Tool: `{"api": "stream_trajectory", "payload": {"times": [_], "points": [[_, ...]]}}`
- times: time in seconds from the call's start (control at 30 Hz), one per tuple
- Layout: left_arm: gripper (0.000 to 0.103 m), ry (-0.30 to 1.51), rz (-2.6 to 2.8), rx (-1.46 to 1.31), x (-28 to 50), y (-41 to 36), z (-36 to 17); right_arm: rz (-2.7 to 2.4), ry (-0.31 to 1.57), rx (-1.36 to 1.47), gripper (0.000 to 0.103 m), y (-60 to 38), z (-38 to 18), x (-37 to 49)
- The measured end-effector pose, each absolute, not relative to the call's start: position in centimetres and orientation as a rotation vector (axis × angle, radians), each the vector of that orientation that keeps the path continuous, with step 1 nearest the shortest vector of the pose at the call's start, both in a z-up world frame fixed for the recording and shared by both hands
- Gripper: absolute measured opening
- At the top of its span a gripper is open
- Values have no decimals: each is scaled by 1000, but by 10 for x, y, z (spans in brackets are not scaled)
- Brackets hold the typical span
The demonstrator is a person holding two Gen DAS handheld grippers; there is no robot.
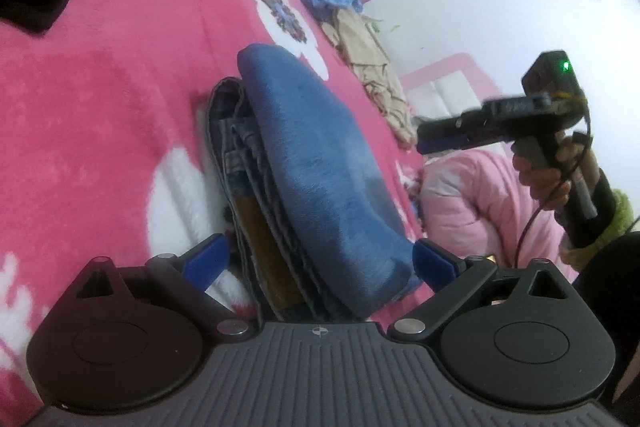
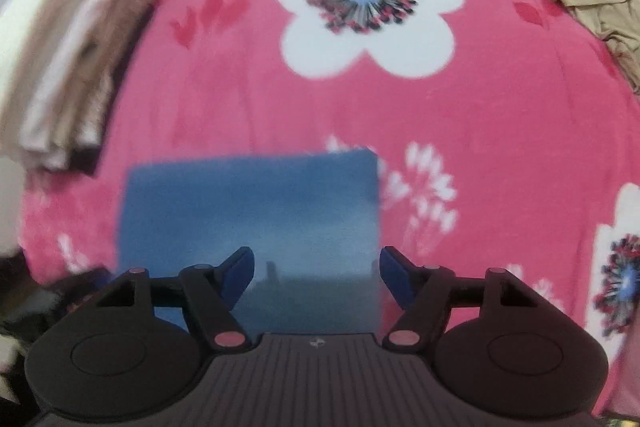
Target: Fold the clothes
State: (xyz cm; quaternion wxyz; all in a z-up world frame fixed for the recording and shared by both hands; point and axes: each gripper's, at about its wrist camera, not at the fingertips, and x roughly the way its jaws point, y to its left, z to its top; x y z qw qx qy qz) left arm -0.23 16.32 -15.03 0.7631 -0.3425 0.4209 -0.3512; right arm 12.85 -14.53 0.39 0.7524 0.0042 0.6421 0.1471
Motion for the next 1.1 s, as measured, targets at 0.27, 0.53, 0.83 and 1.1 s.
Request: {"api": "stream_trajectory", "payload": {"times": [0.27,0.53,0.83,1.1], "points": [[102,888,-788,-676,0,139,-149,545,1628,208,76,-62,-52,140],[102,840,-731,-835,-5,139,-138,461,1698,-14,96,-11,-73,133],[102,713,-760,-761,-12,126,-111,385,1689,-343,94,29,-76,124],[101,668,-792,-737,-16,125,-111,362,1653,-446,59,22,-73,127]]}}
